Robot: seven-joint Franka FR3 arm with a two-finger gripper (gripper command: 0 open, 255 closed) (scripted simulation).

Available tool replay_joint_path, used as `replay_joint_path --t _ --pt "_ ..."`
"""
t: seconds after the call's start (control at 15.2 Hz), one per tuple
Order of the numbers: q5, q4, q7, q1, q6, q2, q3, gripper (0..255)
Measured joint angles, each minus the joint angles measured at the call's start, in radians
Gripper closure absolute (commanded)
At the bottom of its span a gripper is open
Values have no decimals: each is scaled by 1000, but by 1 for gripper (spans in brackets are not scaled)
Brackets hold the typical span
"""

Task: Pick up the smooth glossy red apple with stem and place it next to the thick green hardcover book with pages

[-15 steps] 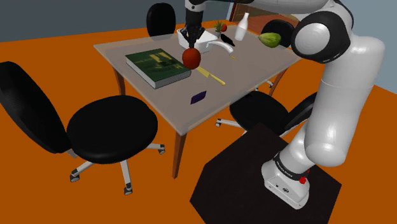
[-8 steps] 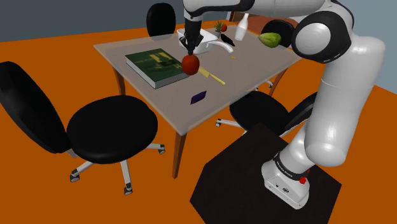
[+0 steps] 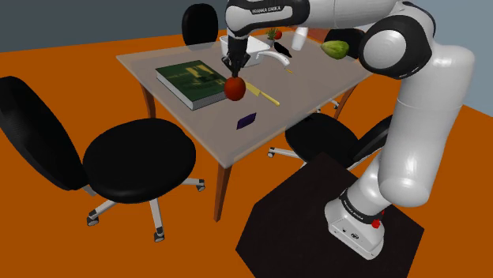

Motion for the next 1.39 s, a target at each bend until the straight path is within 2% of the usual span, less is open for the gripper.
replay_joint_path --t 0.33,0.79,0.86,1.25,1.39 --pt "0 -48 4 0 59 11 1 255" --pt "1 -59 5 0 73 14 1 255" --pt "1 -60 5 0 73 13 1 0" --pt "1 -60 5 0 73 13 1 0" --pt "0 -32 6 3 39 6 1 0"
